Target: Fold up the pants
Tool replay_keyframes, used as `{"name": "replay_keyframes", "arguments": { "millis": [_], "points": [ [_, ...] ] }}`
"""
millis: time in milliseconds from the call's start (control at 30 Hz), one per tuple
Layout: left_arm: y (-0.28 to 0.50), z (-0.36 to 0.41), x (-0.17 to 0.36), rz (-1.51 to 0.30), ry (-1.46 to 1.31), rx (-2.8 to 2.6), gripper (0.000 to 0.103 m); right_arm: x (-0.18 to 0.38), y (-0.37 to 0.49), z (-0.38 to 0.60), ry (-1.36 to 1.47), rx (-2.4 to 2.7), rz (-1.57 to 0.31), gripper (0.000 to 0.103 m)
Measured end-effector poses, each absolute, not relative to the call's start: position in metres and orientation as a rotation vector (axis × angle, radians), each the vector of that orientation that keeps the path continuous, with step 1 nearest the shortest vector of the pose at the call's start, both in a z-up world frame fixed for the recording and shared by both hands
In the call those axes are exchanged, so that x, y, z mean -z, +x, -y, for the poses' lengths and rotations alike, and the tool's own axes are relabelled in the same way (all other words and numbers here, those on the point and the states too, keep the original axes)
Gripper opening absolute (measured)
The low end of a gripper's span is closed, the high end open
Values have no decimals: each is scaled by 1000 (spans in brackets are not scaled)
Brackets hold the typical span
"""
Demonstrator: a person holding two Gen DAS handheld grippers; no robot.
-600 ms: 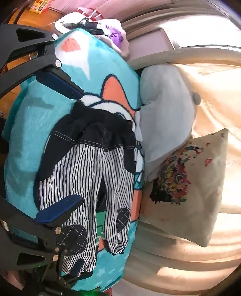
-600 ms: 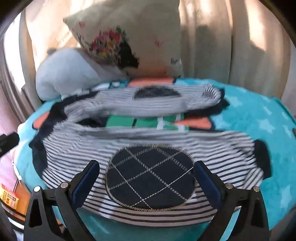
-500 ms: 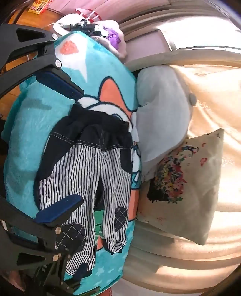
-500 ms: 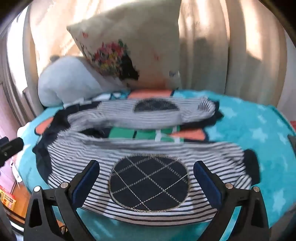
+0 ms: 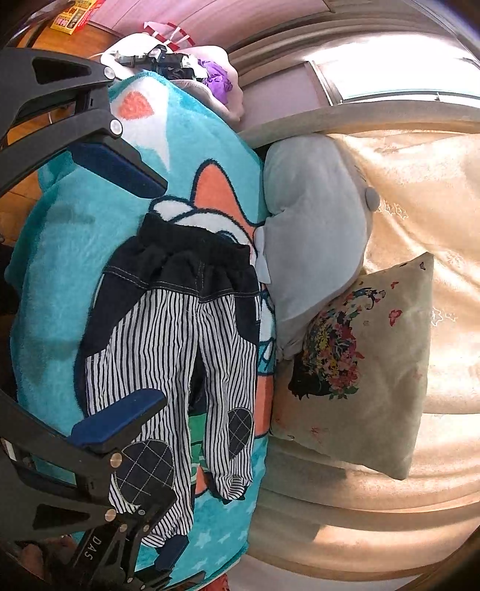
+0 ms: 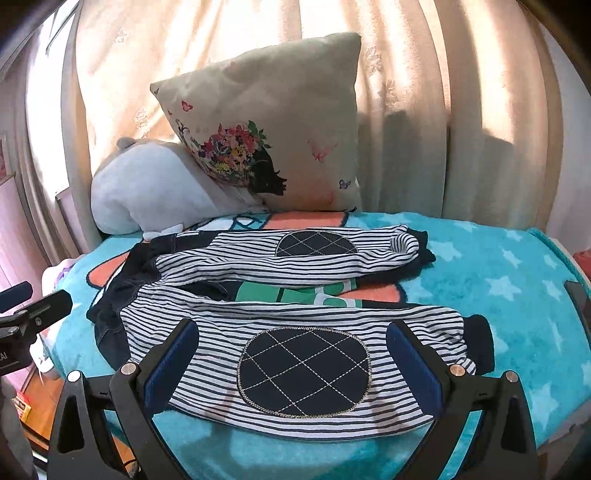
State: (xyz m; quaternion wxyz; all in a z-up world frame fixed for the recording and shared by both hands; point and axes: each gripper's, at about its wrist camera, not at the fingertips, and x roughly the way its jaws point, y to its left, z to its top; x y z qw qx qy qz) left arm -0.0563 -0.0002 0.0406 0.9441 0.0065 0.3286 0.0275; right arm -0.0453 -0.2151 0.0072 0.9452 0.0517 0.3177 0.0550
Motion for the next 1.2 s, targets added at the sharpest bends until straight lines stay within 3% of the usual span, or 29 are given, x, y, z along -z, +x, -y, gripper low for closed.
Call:
{"name": "replay_keyframes", "arguments": {
  "millis": [567,767,933,1100,1200],
  "points": [
    [-19,-5,-38,-726,46,-17,103,-16,-21,228,35,-113,-637,103],
    [40,-22,-61,-741,72,138,103,-59,29,267,-36,-194,-660,103],
    [113,-31,-49,-824,81,196,103,-58,89,283,-126,-297,-730,103],
    [171,-26,-22,-924,76,270,86,-18,159,291,-128,-344,-880,99],
    [199,-19,-4,-972,95,313,84,4,190,293,-118,-364,-940,98]
  ]
}}
